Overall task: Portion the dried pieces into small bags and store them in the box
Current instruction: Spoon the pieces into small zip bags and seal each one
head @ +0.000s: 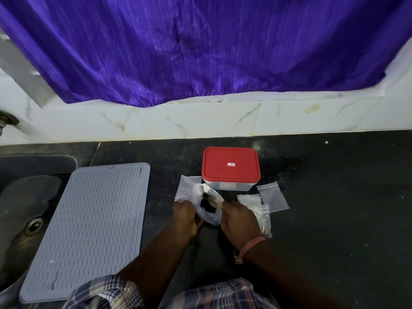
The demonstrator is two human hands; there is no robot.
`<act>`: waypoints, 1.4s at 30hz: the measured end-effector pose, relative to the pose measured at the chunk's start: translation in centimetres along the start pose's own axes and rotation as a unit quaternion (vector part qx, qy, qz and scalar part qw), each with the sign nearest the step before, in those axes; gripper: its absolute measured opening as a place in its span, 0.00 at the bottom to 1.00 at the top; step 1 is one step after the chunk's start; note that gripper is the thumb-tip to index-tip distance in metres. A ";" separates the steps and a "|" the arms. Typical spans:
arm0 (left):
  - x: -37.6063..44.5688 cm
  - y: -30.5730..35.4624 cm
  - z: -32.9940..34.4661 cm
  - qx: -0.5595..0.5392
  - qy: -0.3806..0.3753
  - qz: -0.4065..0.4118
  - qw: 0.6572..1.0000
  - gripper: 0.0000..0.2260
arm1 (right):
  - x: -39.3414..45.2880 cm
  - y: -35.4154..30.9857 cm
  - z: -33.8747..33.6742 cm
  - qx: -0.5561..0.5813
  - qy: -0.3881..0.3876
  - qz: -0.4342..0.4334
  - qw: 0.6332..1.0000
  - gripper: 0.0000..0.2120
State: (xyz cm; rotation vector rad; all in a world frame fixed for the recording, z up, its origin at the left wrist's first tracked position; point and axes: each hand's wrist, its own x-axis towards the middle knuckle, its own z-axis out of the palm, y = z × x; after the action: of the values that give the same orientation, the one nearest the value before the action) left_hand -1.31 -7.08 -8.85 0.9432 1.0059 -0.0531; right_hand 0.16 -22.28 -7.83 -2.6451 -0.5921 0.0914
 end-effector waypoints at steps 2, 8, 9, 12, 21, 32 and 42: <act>-0.5 0.2 0.3 -0.005 -0.008 0.016 1.000 0.08 | 0.0 -0.6 0.2 0.021 -0.005 0.027 0.999 0.08; 1.3 -0.9 -0.5 0.045 -0.006 -0.012 0.999 0.08 | 0.7 -0.9 -0.3 0.103 -0.024 0.118 0.987 0.07; 1.4 -1.0 -0.3 0.056 -0.002 -0.008 0.998 0.07 | 0.6 -0.8 -0.3 0.062 -0.032 0.084 0.994 0.07; 1.5 -1.1 -0.3 0.031 0.002 0.015 0.999 0.09 | 0.1 -1.3 -0.1 0.061 -0.024 0.078 0.995 0.06; 0.7 -1.1 -0.7 -0.025 -0.033 0.019 0.999 0.15 | 1.2 0.3 0.1 0.383 -0.010 0.361 0.851 0.09; -0.3 2.3 -3.4 0.131 0.234 0.173 0.948 0.04 | 0.3 1.1 -1.2 0.463 -0.043 0.404 0.788 0.09; -1.2 1.9 -4.3 0.297 0.193 0.249 0.901 0.09 | 0.4 1.7 -2.1 0.462 -0.033 0.428 0.776 0.09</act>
State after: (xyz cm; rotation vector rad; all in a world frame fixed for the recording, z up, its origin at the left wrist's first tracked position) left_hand -4.11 -3.39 -7.54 1.8077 1.1004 0.2832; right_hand 1.49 -24.32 -6.65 -1.7051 0.5841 0.5751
